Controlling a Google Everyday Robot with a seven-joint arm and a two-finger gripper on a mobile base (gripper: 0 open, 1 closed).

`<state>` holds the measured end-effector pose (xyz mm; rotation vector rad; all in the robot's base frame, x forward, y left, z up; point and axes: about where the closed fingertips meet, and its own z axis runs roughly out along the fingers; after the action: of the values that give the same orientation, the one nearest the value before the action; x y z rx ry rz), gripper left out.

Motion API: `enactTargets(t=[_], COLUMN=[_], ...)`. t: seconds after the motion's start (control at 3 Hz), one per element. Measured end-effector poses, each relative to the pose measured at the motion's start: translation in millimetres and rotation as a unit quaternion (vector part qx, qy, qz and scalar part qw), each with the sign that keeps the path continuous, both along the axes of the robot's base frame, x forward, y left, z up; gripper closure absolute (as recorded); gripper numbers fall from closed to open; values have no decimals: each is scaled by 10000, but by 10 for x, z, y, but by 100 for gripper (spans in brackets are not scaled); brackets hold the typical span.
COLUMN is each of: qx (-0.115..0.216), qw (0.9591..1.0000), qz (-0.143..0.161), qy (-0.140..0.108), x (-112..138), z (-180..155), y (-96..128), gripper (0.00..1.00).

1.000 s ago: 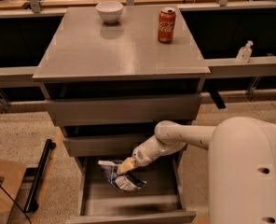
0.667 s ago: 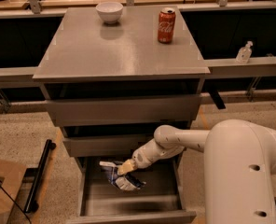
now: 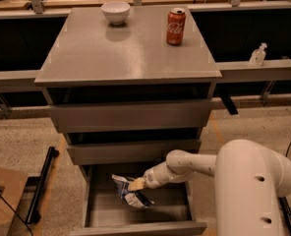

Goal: Place blue chip bag into bottom drawer

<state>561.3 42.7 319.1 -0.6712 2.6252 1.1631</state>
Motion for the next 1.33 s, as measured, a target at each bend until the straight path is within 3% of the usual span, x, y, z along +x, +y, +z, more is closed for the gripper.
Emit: enactTargets(t=[0.67,1.0,1.33], qx=[154,257,373], qw=[9948,9894,9865], qz=[-780,-1035,-1157], qy=[643,981,1096], x=[-116,-302,-426], z=[-805,-1086,-1154], y=[-219,-235,-221], gripper=[59,35,12])
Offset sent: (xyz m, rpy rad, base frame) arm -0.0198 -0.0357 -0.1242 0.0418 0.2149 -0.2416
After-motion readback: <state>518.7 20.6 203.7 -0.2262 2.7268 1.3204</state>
